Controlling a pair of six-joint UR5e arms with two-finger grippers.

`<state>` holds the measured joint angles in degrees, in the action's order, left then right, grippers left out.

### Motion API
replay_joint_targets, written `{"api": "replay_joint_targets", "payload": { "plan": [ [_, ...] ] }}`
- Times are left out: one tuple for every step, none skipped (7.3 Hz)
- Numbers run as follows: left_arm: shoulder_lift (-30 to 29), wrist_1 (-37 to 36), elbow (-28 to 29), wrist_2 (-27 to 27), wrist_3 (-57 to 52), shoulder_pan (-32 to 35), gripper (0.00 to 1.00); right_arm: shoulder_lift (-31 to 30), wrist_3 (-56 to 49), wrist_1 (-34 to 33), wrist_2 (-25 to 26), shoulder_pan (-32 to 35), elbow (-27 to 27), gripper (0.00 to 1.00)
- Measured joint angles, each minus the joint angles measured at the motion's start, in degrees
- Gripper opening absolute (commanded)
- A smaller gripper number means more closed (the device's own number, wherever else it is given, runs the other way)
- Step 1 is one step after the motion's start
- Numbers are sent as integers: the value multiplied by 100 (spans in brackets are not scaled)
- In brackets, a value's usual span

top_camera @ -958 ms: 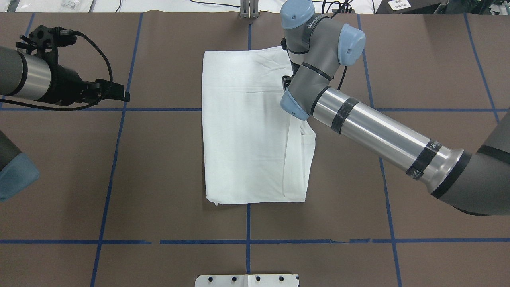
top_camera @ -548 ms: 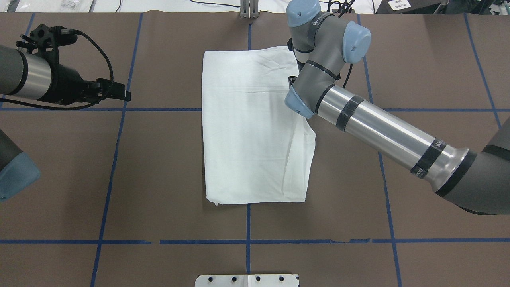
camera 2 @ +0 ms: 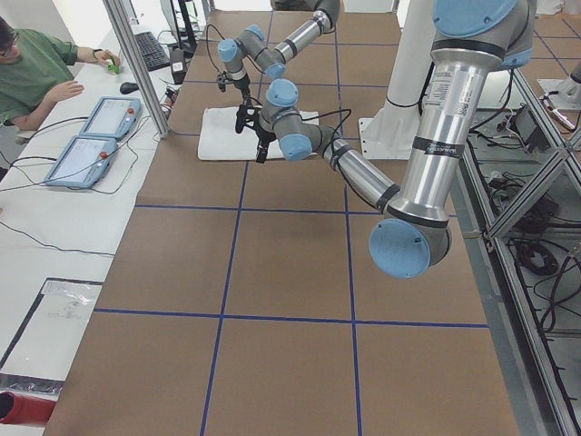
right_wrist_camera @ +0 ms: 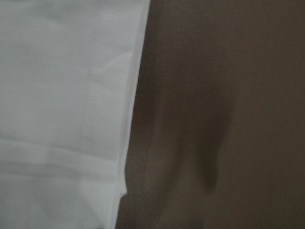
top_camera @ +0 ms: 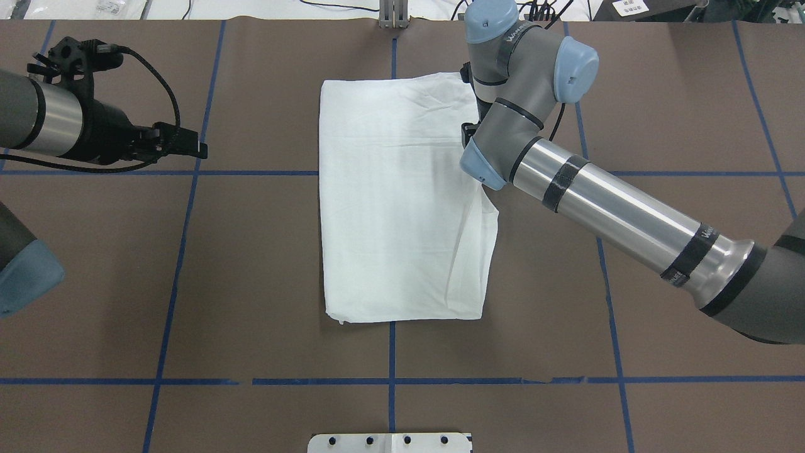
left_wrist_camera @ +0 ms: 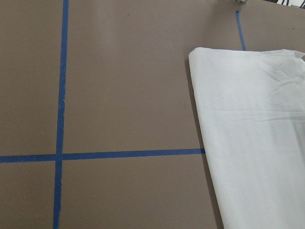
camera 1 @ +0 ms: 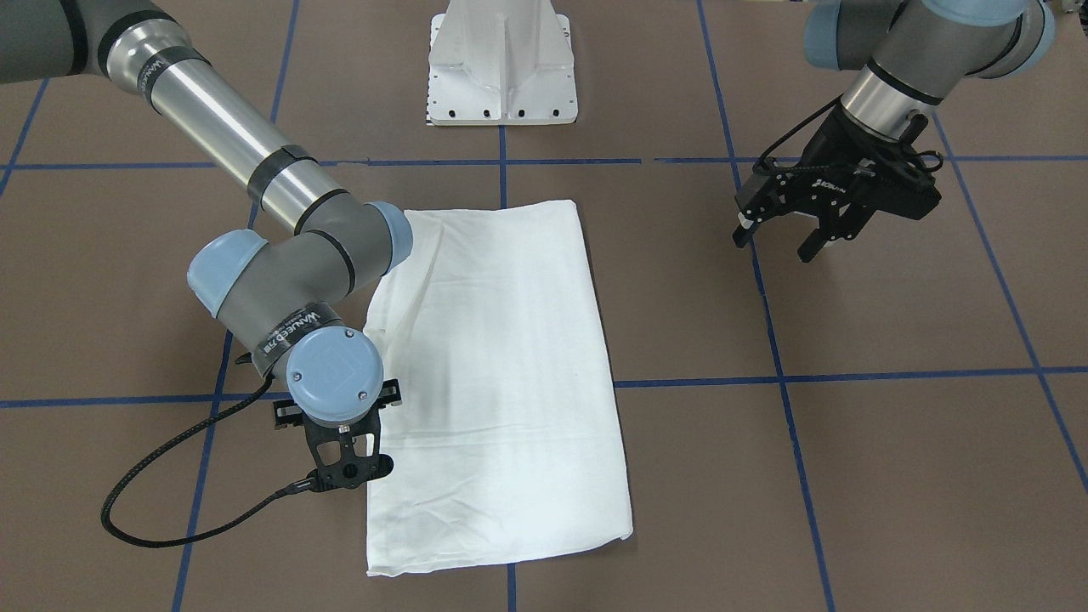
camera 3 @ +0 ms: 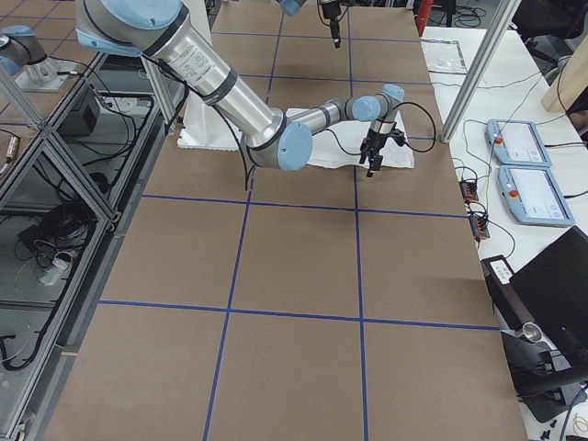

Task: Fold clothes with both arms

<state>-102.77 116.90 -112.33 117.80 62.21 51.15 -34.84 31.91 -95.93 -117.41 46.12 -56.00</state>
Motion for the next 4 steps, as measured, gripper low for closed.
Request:
{"api": "replay_joint_targets", "payload": {
  "plan": [
    [0,-2,0,1,-4,0,100,-27,37,0,-43,-11,-126,100],
    [2,-6,1,-1,-6,0,100,-83,90,-3,-73,-41,-269,100],
    [2,-8,1,-2,-7,2,100,-199,170,-2,-93,-96,-442,100],
    [2,-8,1,-3,-7,3,100,-300,264,-1,-102,-152,-584,100]
  ]
}}
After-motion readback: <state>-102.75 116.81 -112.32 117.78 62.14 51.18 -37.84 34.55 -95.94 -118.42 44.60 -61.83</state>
